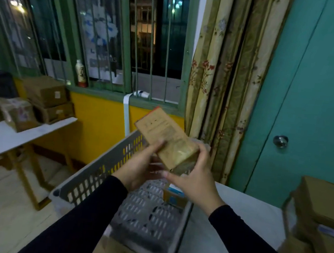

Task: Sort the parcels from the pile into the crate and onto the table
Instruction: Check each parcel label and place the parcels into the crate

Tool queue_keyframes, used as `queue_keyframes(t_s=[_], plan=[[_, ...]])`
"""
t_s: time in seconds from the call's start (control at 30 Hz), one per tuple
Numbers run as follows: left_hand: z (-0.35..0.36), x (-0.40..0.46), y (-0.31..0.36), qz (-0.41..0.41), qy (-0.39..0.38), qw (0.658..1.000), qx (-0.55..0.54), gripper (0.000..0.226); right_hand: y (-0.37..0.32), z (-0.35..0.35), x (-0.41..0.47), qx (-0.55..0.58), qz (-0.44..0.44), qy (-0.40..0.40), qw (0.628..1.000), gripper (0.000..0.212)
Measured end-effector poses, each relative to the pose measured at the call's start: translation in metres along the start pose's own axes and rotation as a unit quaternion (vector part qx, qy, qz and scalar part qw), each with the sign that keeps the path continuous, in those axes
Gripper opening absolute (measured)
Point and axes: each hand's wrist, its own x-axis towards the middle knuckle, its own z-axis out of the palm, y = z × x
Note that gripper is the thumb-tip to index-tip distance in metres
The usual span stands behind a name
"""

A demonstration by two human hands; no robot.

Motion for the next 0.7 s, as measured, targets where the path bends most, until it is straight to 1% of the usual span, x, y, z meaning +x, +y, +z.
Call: queue_keyframes(t_s=[0.03, 0.07, 0.1, 0.13, 0.17, 0.2, 0.23, 0.3, 0.33, 0.4, 0.47, 0.5, 0.53, 0.57, 0.63, 0.7], plan=[[-0.016, 0.02, 0.004, 0.007, -0.022, 1.0, -0.007, 0.056, 0.002, 0.018, 0.016, -0.014, -0.005, -0.01, 1.0, 0.085], [-0.019, 0.026, 0.005, 0.006, -0.046, 0.998, -0.038, 0.052, 0.003, 0.021, 0.019, -0.009, -0.011, -0.018, 1.0, 0.073], [-0.027, 0.038, 0.01, -0.004, -0.062, 0.995, -0.081, 0.048, 0.002, 0.028, 0.027, -0.001, -0.019, -0.009, 1.0, 0.056], [-0.043, 0.053, 0.015, -0.018, -0.079, 0.991, -0.109, 0.045, 0.001, 0.042, 0.041, 0.026, -0.016, 0.014, 0.999, 0.038], [-0.054, 0.063, 0.018, -0.032, -0.079, 0.989, -0.124, 0.045, 0.002, 0.05, 0.053, 0.057, -0.005, 0.043, 0.997, 0.025], [-0.062, 0.072, 0.02, -0.05, -0.079, 0.987, -0.134, 0.046, 0.001, 0.057, 0.063, 0.093, 0.024, 0.069, 0.993, 0.019], [-0.069, 0.081, 0.02, -0.064, -0.085, 0.984, -0.142, 0.047, 0.0, 0.064, 0.074, 0.127, 0.07, 0.084, 0.986, 0.024], [-0.08, 0.097, 0.019, -0.071, -0.095, 0.984, -0.131, 0.046, 0.006, 0.077, 0.095, 0.229, 0.172, 0.07, 0.956, 0.041], [-0.081, 0.102, 0.021, -0.066, -0.103, 0.985, -0.119, 0.044, 0.006, 0.082, 0.102, 0.275, 0.211, 0.05, 0.937, 0.044], [-0.083, 0.116, 0.023, -0.024, -0.088, 0.994, -0.058, 0.042, 0.009, 0.089, 0.112, 0.314, 0.263, 0.028, 0.912, 0.037], [-0.08, 0.125, 0.024, 0.037, -0.028, 0.997, 0.059, 0.04, 0.013, 0.094, 0.116, 0.326, 0.288, 0.04, 0.9, 0.032], [-0.081, 0.132, 0.024, 0.068, -0.02, 0.991, 0.109, 0.04, 0.019, 0.097, 0.12, 0.324, 0.29, 0.047, 0.899, 0.032], [-0.08, 0.135, 0.024, 0.081, -0.033, 0.987, 0.137, 0.041, 0.021, 0.1, 0.123, 0.318, 0.29, 0.053, 0.901, 0.033], [-0.079, 0.137, 0.025, 0.076, -0.065, 0.985, 0.138, 0.048, 0.026, 0.102, 0.127, 0.304, 0.29, 0.057, 0.906, 0.035], [-0.079, 0.142, 0.024, 0.031, -0.115, 0.985, 0.124, 0.065, 0.032, 0.105, 0.133, 0.275, 0.296, 0.062, 0.913, 0.042], [-0.082, 0.152, 0.015, 0.013, -0.137, 0.984, 0.111, 0.064, 0.039, 0.106, 0.138, 0.253, 0.322, 0.056, 0.911, 0.048]])
